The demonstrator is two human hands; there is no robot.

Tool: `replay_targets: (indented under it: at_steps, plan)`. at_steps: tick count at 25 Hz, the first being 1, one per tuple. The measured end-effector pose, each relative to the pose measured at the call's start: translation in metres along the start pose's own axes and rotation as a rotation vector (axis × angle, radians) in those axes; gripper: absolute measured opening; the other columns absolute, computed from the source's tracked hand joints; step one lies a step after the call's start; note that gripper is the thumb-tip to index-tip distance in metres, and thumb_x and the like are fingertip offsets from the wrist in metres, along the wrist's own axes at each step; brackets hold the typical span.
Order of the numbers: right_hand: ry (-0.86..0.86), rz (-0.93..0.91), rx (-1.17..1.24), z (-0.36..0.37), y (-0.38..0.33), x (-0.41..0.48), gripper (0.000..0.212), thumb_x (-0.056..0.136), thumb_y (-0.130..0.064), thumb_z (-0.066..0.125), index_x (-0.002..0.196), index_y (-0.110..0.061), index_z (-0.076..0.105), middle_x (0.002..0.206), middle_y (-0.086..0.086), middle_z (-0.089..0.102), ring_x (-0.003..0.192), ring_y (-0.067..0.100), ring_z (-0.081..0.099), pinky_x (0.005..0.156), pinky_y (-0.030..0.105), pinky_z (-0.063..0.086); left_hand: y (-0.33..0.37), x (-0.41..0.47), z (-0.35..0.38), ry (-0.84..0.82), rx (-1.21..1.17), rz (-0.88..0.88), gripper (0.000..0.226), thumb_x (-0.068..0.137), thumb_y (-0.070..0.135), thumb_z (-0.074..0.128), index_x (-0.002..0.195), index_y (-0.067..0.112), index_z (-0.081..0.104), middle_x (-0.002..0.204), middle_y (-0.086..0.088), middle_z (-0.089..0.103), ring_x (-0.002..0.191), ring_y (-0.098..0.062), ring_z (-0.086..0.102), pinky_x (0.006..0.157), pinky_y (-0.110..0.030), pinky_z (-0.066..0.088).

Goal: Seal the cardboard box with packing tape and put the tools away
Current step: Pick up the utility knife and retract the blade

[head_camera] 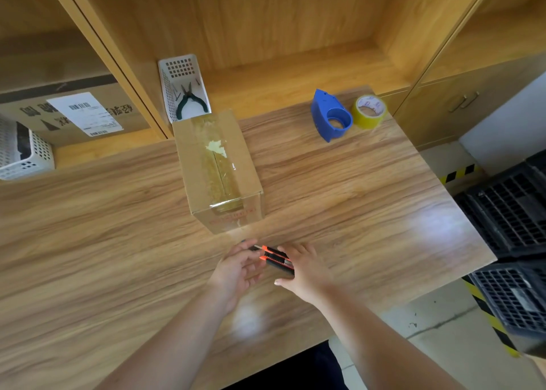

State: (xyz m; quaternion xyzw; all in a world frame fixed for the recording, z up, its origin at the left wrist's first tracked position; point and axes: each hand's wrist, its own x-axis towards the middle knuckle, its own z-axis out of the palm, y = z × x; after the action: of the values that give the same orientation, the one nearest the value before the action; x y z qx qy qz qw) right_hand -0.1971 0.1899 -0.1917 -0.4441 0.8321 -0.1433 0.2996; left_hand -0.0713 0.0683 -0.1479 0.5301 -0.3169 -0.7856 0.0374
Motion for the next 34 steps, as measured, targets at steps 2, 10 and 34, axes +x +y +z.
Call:
replay_targets:
  at_steps: [2,10,34]
  plan:
    - [0.011,-0.024,-0.107,0.006,0.001,-0.001,0.063,0.078,-0.040,0.071,0.134,-0.024,0.046,0.133,-0.006,0.050,0.122,0.024,0.041,0.099,0.034,0.036,-0.008,0.004,-0.003,0.011,-0.025,-0.028,0.034,0.088,0.005,0.055,0.119,0.018,0.062,0.111,-0.008,0.069,0.100,-0.025,0.063,0.082,-0.039,0.050]
    - [0.118,0.047,-0.050,0.011,0.008,0.006,0.039,0.083,-0.030,0.065,0.121,-0.024,0.058,0.122,-0.004,0.055,0.114,0.024,0.046,0.095,0.034,0.038,-0.022,0.015,0.000,0.005,-0.063,-0.097,0.038,0.088,0.004,0.053,0.123,0.015,0.061,0.115,-0.010,0.065,0.099,-0.027,0.062,0.081,-0.040,0.052]
    - [-0.226,0.522,1.064,-0.073,0.001,0.002,0.066,0.080,-0.061,0.062,0.094,0.004,0.069,0.074,0.024,0.069,0.056,0.033,0.065,0.052,0.034,0.054,0.011,0.014,0.075,-0.075,0.125,0.114,0.016,0.095,0.017,0.058,0.105,0.010,0.070,0.095,-0.014,0.075,0.086,-0.028,0.073,0.077,-0.038,0.059]
